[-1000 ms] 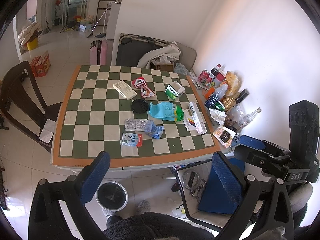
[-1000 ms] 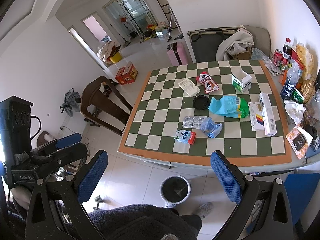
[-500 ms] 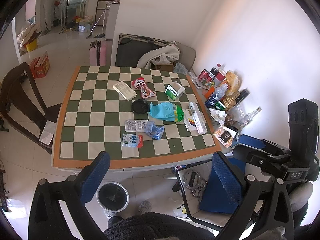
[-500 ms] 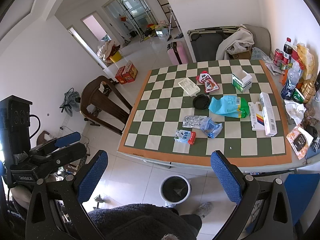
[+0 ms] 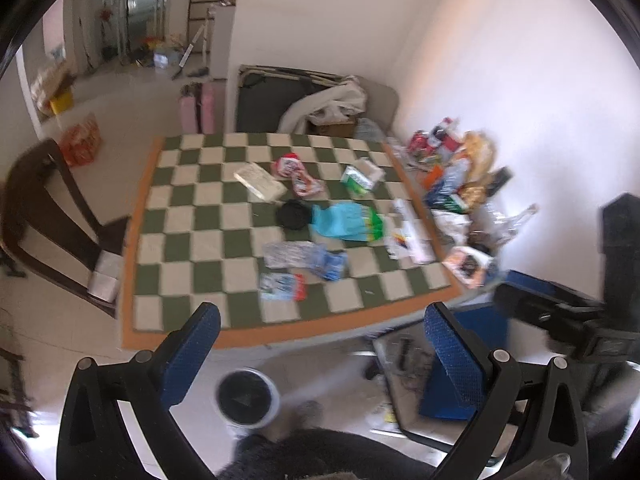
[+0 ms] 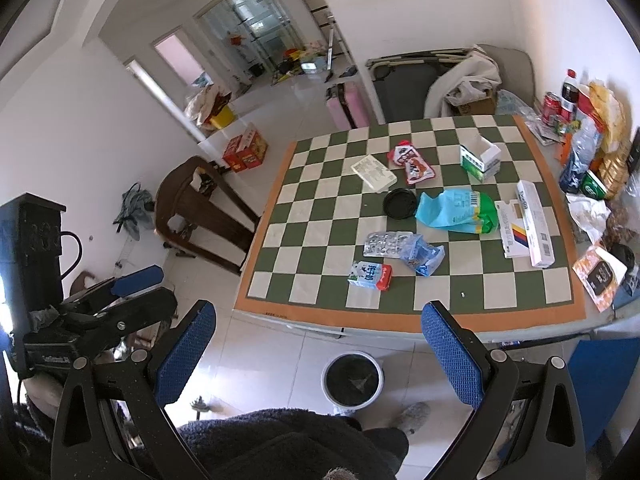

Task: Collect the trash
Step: 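Grasp the blue-green snack bag with left tool while right tool grasps white medicine box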

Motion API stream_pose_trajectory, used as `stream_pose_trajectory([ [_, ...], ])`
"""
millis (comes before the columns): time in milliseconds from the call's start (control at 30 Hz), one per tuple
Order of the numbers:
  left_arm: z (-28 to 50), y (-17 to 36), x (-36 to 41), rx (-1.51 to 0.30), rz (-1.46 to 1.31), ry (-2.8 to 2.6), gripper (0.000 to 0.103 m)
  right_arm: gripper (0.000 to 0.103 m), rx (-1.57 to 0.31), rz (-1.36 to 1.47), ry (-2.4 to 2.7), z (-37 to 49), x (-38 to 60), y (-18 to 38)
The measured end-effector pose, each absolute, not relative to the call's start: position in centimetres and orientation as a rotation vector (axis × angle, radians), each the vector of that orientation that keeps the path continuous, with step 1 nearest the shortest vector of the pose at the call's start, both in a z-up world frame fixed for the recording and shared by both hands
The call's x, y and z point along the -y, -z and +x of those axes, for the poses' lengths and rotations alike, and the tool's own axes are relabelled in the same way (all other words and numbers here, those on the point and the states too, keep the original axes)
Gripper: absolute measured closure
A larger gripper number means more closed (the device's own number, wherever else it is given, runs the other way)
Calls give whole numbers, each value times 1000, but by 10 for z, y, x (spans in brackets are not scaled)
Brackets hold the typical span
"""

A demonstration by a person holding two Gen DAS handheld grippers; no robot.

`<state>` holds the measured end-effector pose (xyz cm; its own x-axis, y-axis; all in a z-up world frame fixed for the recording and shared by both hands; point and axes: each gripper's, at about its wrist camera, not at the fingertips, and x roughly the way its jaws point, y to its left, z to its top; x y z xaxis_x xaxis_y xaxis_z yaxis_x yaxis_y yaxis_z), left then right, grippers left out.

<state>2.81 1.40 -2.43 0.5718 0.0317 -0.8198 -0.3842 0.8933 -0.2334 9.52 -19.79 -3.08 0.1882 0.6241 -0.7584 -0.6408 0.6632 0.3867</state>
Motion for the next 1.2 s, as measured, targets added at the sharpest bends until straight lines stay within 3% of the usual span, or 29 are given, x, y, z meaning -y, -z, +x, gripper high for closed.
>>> stream_pose_trajectory([
  [300,130,98,-49,-1072,-251,-341,0,0,-1089,25,-444,158,209,75],
  [667,311,262,-64,-1387,-366,-365,1,0,-1308,8,-168,371,237,240],
  [700,323,277,-65,-1414,-383,-357,5,0,-1327,1,-165,388,236,254],
  [733,333,288,-66,-1436,-389,-357,17,0,-1351,-10,-160,406,235,269],
  [800,356,316,-67,-1481,-401,-351,30,0,-1395,-35,-159,442,231,300],
  [967,395,357,-66,-1529,-414,-342,32,0,-1460,-121,-158,492,217,354],
  [1133,411,370,-62,-1556,-401,-339,76,0,-1481,-191,-130,522,206,390],
  [1200,413,370,-59,-1558,-368,-342,92,5,-1493,-201,-126,531,203,403],
])
